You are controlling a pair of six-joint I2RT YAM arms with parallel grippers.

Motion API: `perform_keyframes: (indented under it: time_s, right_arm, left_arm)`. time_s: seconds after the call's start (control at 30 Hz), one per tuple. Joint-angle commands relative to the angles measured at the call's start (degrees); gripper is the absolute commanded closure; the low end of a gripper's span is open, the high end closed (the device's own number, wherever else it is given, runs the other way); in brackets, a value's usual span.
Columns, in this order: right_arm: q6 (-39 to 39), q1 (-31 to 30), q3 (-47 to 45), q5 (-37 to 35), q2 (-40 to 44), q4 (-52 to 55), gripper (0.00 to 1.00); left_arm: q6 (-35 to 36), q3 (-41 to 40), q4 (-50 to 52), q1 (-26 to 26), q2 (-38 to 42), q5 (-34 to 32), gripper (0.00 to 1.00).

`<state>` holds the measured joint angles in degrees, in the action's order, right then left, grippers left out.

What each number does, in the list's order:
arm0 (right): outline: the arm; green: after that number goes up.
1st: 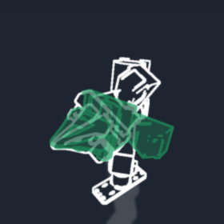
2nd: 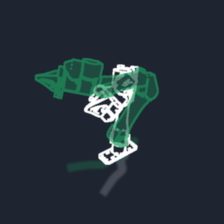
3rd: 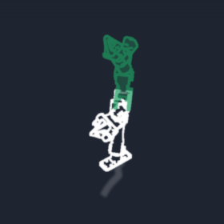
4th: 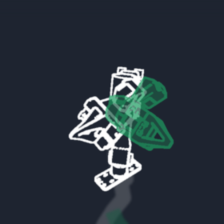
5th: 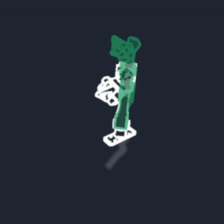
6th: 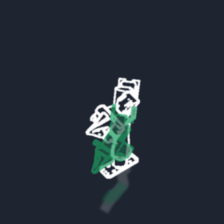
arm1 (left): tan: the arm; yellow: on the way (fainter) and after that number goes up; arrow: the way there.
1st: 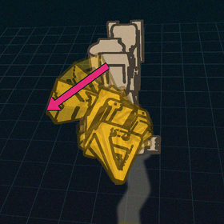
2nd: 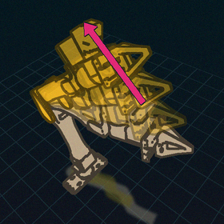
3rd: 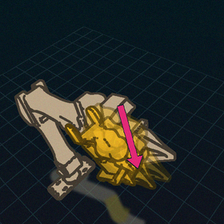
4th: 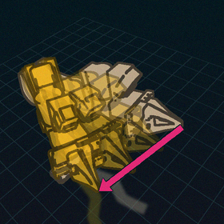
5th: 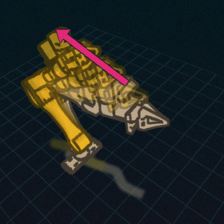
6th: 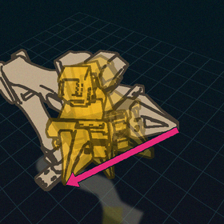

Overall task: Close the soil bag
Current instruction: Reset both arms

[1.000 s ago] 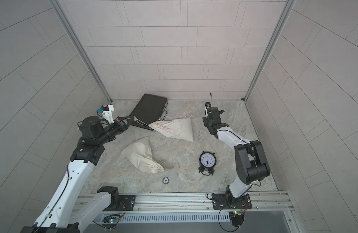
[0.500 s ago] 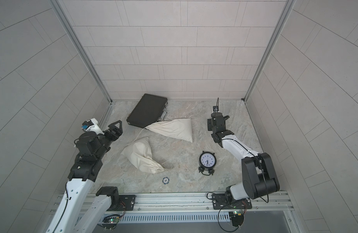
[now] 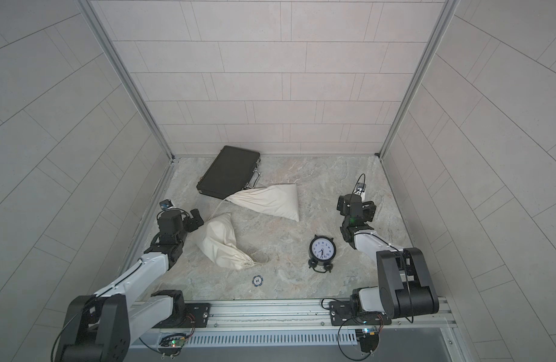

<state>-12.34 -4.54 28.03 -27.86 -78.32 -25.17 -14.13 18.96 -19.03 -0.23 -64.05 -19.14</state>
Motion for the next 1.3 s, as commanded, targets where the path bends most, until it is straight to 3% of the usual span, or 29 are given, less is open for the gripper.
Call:
perform_keyframes:
  time_s: [0.0, 0.03, 0.1, 0.2, 0.37, 0.4, 0.47, 0.5, 0.57, 0.63, 1.27]
  right_arm:
    - [3.2, -0.03, -5.34, 0.94, -0.44, -14.63, 0.0]
    - [3.57, -0.05, -6.14, 2.87, 0.87, -14.08, 0.0]
    - [4.76, 0.01, -10.19, 4.3, -0.17, -23.07, 0.0]
    - [6.88, 0.23, -12.67, 6.18, -6.86, -35.99, 0.0]
    - [7.85, 1.17, -6.23, 13.59, -9.55, -24.64, 0.0]
    - [7.62, 1.42, -5.71, 14.08, -9.6, -23.69, 0.0]
    - [7.28, 2.57, -5.07, 16.54, -9.66, -22.57, 0.0]
    - [7.1, 2.97, -4.87, 17.38, -9.53, -21.94, 0.0]
    - [7.06, 3.12, -4.84, 17.57, -9.56, -21.93, 0.0]
    - [7.05, 3.12, -4.83, 17.57, -9.57, -21.89, 0.0]
    - [7.11, 3.13, -4.91, 17.6, -9.59, -21.99, 0.0]
  left_arm:
    - [8.84, -1.81, -17.2, 0.68, -4.18, 5.4, 0.0]
    - [9.5, -1.4, -16.38, 0.93, -4.55, 7.15, 0.0]
    - [10.83, -1.09, -17.2, 2.02, -5.5, 7.81, 0.0]
    - [12.49, -4.96, -29.52, 2.64, -7.46, 9.65, 0.0]
    - [16.25, -2.91, -40.45, 3.17, -23.34, 14.98, 0.0]
    - [16.26, -1.11, -39.45, 3.16, -24.74, 14.91, 0.0]
    - [13.39, 5.0, -23.33, 2.98, -23.84, 9.75, 0.0]
    - [12.32, 7.31, -22.07, 2.11, -24.23, 10.25, 0.0]
    - [12.32, 5.77, -27.84, 1.25, -26.05, 11.06, 0.0]
    - [12.16, 7.1, -22.38, 1.28, -23.84, 11.16, 0.0]
    - [13.53, 6.05, -24.18, 0.5, -23.74, 17.5, 0.0]
